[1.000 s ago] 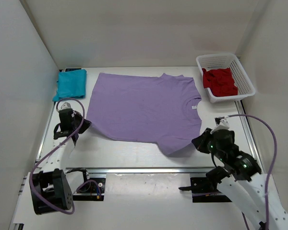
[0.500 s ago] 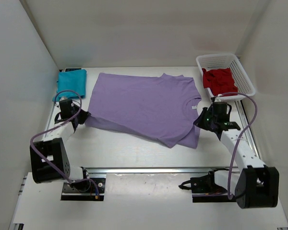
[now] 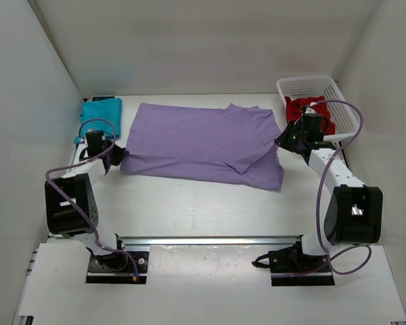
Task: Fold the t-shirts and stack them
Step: Fold the flattened tshirt in 1/3 of the way
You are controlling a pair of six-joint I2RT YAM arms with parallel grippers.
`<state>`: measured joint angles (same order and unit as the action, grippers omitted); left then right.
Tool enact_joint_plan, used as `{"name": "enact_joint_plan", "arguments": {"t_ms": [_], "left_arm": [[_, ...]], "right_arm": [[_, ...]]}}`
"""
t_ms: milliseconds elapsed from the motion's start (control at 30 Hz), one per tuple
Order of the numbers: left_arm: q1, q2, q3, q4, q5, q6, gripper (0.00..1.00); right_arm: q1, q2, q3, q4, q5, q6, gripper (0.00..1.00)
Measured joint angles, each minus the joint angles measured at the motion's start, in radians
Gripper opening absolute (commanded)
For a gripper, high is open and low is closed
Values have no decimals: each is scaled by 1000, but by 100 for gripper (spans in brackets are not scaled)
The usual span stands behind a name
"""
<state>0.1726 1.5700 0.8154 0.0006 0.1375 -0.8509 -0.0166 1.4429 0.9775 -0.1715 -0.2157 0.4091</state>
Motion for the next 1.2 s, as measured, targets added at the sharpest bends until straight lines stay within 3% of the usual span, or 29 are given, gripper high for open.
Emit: {"name": "enact_joint_plan", "arguments": {"t_ms": [433,533,600,667,800,867,933,1100,1200], "left_arm": [[-6,126,74,33,-4,1,0],[-11,152,97,40,-4,7,13],[-10,161,97,41,-3,10,24],[-3,160,97,37,-1,15,43],[10,113,79,35,-15,18,42],[11,45,46,38,-26,29,40],[8,-43,-14,51,-27,31,38],[20,-181,-216,83,10,16,43],[35,-151,-287,78,34,0,46]], "right_arm": [[-20,260,137,50,-3,-4,1],[-14,290,175,54,-1,-10,2],[-5,310,208,53,4,-13,10],[2,323,237,51,10,-17,18],[8,314,261,47,19,-21,27],[10,284,241,47,24,-21,19],[14,197,164,53,27,-12,0],[72,-153,-175,122,59,44,0],[99,-305,-367,145,62,84,12]]}}
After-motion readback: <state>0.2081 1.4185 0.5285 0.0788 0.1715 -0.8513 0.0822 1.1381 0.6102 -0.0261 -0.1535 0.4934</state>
